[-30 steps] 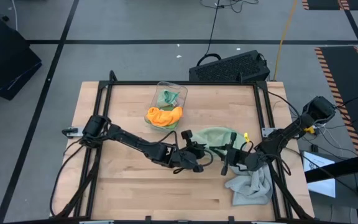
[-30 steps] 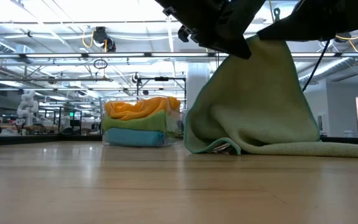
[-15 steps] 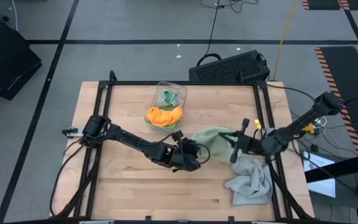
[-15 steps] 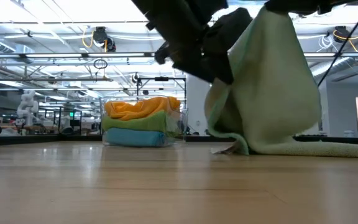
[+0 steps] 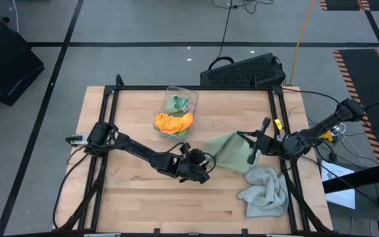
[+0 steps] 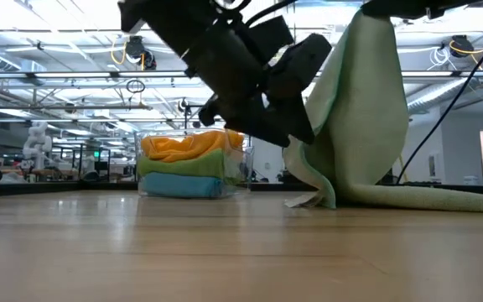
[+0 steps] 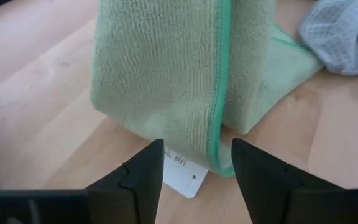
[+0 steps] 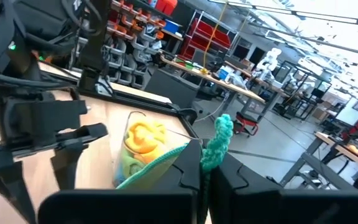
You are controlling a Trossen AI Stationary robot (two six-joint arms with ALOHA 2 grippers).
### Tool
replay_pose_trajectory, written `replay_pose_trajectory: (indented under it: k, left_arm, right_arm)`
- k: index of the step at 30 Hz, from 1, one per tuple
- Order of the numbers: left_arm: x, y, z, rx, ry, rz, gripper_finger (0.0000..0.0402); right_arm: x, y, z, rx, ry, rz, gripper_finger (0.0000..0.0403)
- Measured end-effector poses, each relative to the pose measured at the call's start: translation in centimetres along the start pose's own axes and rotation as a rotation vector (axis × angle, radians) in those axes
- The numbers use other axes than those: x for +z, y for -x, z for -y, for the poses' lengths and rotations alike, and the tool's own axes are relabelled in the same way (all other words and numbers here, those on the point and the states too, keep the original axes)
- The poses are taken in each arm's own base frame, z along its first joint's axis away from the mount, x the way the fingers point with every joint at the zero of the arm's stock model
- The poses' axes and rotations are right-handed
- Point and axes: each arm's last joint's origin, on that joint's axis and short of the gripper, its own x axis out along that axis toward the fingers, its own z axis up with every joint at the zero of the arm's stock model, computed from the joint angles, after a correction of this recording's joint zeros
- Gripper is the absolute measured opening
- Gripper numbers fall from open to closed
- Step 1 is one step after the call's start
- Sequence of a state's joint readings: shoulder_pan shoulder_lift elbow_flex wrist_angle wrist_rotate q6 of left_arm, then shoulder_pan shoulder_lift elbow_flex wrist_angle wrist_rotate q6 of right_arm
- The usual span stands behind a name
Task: Fold microfiber towels
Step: Fold the light green towel
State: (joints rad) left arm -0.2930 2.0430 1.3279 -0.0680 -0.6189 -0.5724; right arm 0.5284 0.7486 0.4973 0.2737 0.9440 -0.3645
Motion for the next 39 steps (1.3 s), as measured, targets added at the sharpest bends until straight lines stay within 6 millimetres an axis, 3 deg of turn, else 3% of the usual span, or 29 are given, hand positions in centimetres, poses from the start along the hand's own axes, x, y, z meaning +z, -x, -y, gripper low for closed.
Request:
replay_pose_trajectory:
  k: [9, 13, 18, 25, 29, 34, 37, 39]
  left_arm:
    - [-2.2, -0.3, 0.8, -0.083, 0.029, 0.086, 0.0203]
    - [-3.8, -1.5, 1.3, -0.056, 0.067, 0.114, 0.0231]
    - [-5.0, -3.3, 0.5, -0.025, 0.184, 0.074, 0.0244]
    - [-5.1, -5.7, 0.8, -0.182, 0.258, 0.128, 0.0170]
    - [-5.6, -6.0, 0.6, -0.150, 0.283, 0.104, 0.0120]
    - [-6.2, -5.6, 0.8, -0.083, 0.228, 0.117, 0.0019]
    - [-5.5, -4.3, 1.0, -0.063, 0.166, 0.103, 0.0010]
    - [-4.4, -2.4, 1.1, -0.049, 0.127, 0.083, 0.0006]
  right_arm:
    - [-0.1, -0.4, 0.3, -0.028, 0.012, -0.014, 0.0000]
    - [-0.2, -0.5, 0.4, -0.036, 0.014, -0.019, 0.0000]
    - [-0.2, -0.5, 0.4, -0.039, 0.011, -0.019, 0.0000]
    - [-0.1, -0.5, 0.5, -0.041, -0.007, -0.014, 0.0000]
    - [-0.2, -0.5, 0.4, -0.040, -0.012, -0.015, 0.0000]
    - [-0.1, -0.5, 0.4, -0.035, -0.044, -0.012, 0.0000]
    - [-0.1, -0.3, 0.2, -0.006, -0.077, -0.002, 0.0000]
    - [0.1, -0.1, -0.1, 0.044, -0.104, 0.018, 0.0000]
